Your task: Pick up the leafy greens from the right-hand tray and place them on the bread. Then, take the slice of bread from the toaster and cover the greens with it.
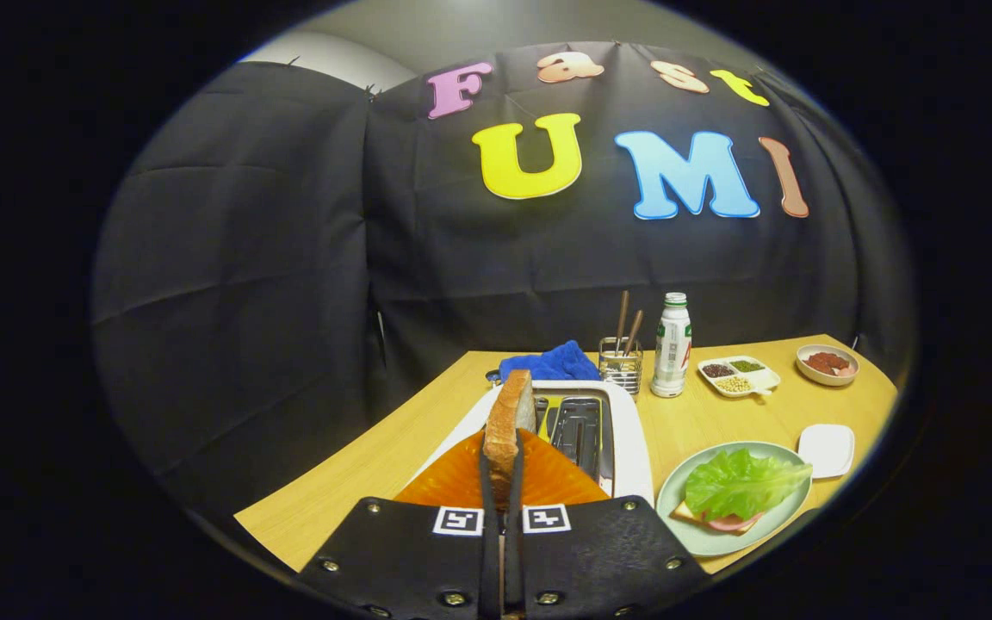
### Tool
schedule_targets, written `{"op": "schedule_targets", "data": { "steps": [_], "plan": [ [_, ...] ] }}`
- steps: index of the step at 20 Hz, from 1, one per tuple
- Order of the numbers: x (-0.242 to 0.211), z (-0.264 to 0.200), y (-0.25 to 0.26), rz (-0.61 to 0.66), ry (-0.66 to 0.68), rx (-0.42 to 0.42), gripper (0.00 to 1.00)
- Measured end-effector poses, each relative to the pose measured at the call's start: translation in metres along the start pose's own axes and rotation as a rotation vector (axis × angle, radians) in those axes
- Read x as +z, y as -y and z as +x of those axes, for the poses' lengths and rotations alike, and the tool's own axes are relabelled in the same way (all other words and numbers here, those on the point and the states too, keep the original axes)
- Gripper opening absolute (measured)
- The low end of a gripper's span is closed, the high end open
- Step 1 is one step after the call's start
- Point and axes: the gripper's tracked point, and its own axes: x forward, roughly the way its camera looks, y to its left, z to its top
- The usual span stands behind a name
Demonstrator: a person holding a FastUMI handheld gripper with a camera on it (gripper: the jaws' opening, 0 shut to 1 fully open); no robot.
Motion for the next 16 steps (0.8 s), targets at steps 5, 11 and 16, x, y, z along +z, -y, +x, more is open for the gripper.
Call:
{"op": "schedule_targets", "data": {
  "steps": [5,11,16],
  "plan": [
    [0.016,-0.002,0.005,0.023,0.019,0.020,0.02],
    [0.045,-0.017,0.004,0.005,0.091,0.038,0.02],
    [0.061,-0.029,0.010,0.023,0.120,0.059,0.02]
  ]
}}
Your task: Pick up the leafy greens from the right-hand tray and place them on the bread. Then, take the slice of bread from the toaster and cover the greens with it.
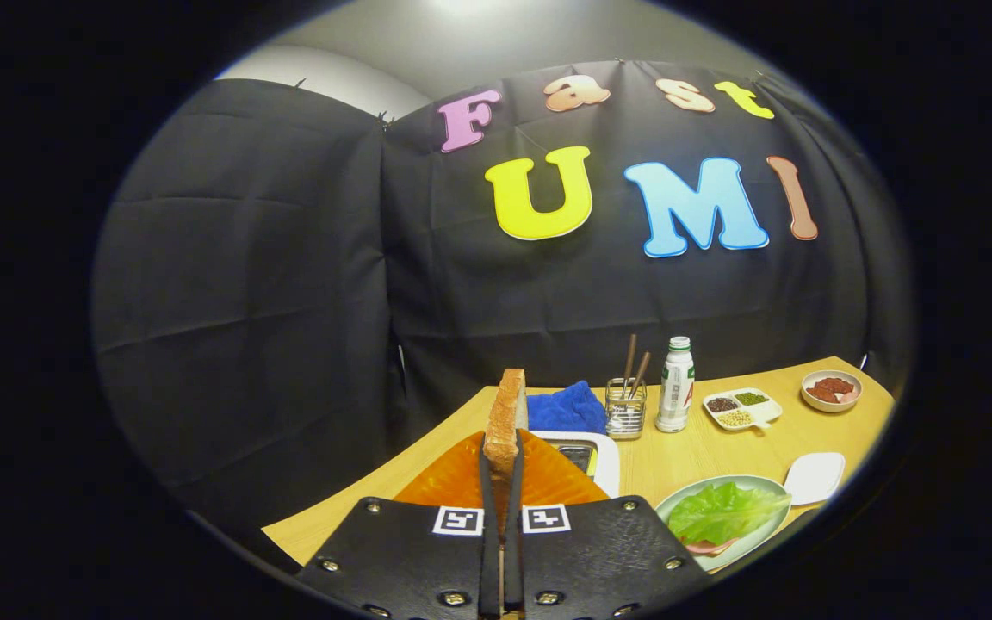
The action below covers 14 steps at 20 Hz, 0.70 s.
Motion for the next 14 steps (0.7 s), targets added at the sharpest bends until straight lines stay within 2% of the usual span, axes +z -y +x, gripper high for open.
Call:
{"op": "schedule_targets", "data": {
  "steps": [6,14],
  "plan": [
    [0.021,-0.014,0.011,0.009,0.029,0.022,0.02],
    [0.025,-0.032,0.068,-0.029,0.025,-0.030,0.02]
  ]
}}
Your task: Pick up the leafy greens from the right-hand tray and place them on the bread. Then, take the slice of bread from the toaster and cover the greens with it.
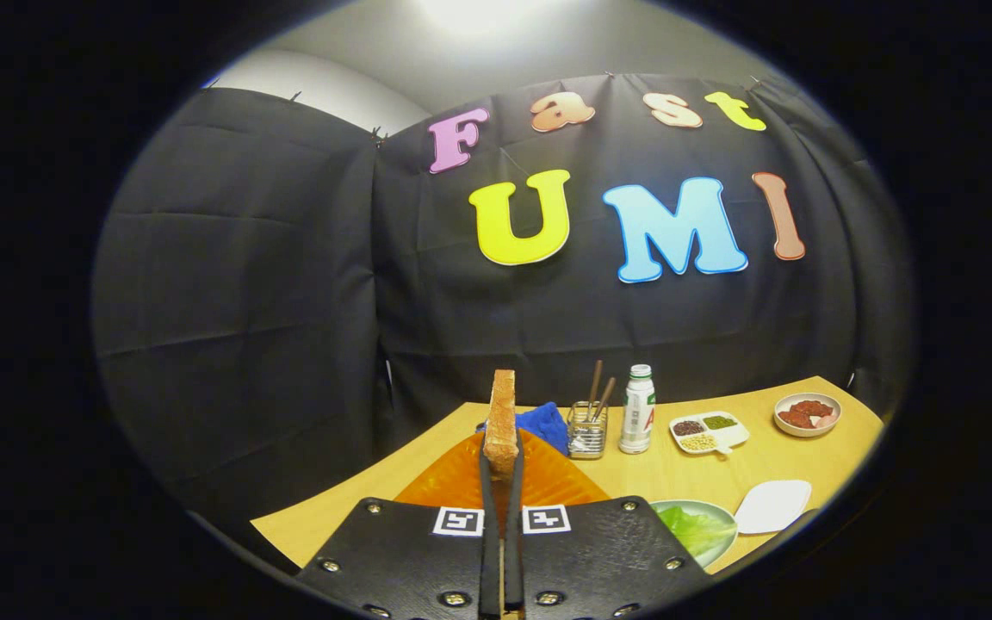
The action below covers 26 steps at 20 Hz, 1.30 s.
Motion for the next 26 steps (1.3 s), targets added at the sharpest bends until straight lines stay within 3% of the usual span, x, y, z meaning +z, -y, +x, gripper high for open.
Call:
{"op": "schedule_targets", "data": {
  "steps": [12,18,26],
  "plan": [
    [0.002,-0.017,0.091,0.034,0.009,-0.067,0.02],
    [-0.025,-0.023,0.116,0.024,-0.028,-0.014,0.02],
    [-0.050,-0.036,0.132,-0.006,-0.025,-0.005,0.02]
  ]
}}
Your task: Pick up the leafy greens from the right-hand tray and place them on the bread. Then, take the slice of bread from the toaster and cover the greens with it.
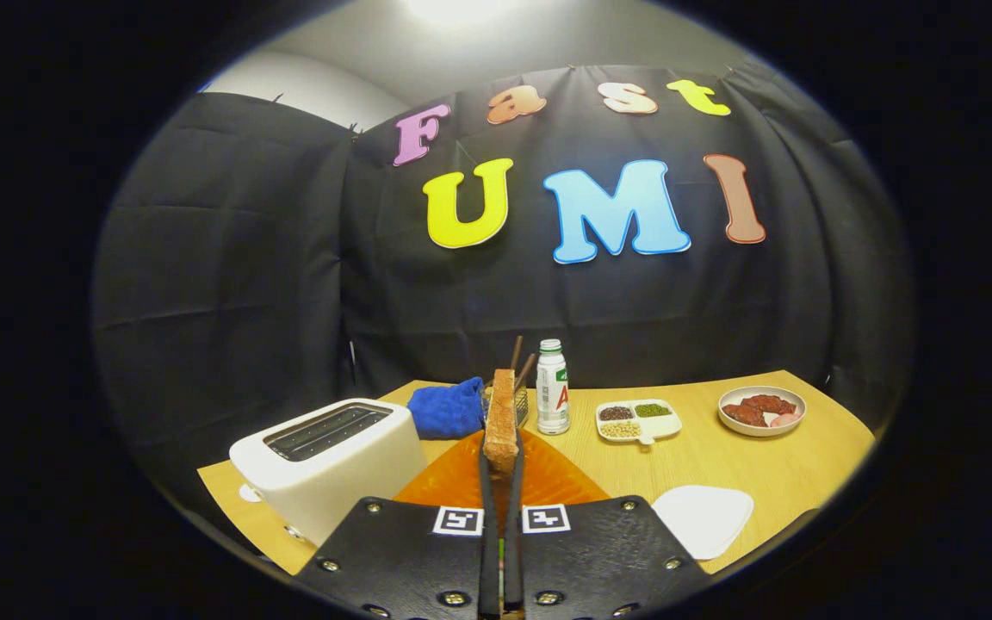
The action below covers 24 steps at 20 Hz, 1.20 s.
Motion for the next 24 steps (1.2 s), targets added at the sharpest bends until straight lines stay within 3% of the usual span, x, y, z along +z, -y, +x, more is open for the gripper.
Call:
{"op": "schedule_targets", "data": {
  "steps": [9,15,24],
  "plan": [
    [-0.059,0.013,-0.003,0.056,-0.111,0.063,0.02],
    [-0.074,0.021,-0.007,0.102,-0.123,0.117,0.02],
    [-0.083,0.020,0.008,0.083,-0.131,0.117,0.06]
  ]
}}
